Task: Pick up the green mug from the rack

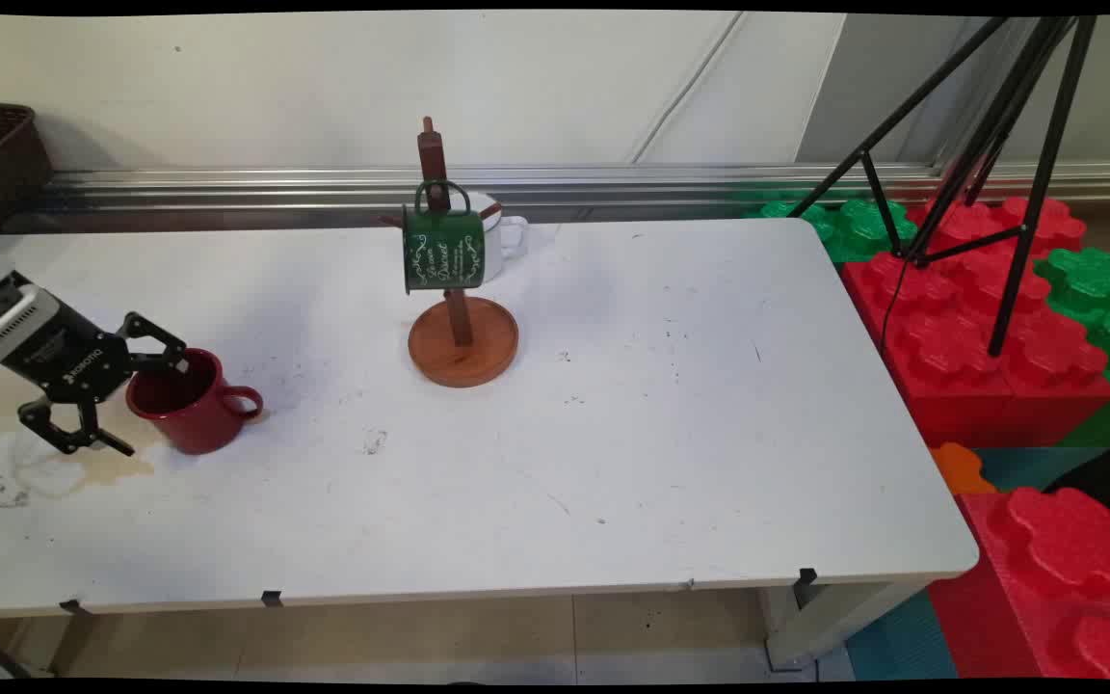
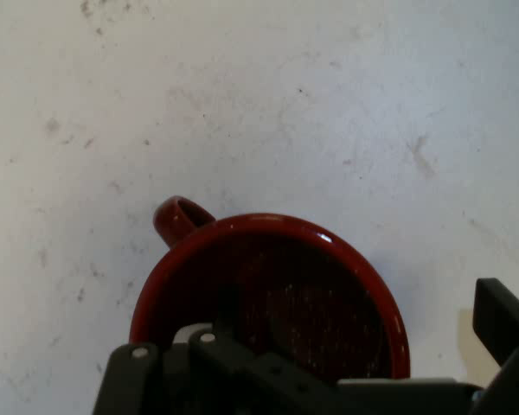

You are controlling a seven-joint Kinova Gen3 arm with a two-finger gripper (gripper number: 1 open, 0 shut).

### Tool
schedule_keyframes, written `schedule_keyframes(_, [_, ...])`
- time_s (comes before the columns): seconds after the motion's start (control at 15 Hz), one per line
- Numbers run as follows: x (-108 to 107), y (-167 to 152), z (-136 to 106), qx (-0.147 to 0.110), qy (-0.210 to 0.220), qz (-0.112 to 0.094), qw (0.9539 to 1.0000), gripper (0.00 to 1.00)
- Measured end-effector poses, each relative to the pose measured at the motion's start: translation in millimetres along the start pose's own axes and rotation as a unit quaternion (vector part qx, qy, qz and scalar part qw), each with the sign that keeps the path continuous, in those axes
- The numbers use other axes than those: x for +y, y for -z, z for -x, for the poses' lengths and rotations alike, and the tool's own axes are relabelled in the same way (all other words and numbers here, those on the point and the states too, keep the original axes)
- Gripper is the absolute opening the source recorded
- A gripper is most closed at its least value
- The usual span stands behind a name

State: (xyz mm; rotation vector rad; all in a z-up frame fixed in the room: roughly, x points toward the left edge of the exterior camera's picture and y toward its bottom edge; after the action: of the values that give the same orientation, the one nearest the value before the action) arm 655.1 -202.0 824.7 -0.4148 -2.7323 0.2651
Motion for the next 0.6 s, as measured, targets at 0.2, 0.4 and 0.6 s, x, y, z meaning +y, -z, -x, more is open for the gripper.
schedule_keyframes(0.2, [2,8,2,0.001,0.009,-0.004,1.0000,1.00])
schedule_keyframes(0.4, [7,18,4,0.008,0.028,-0.008,0.9995,1.00])
schedule_keyframes(0.6, [12,29,5,0.020,0.057,-0.013,0.9981,1.00])
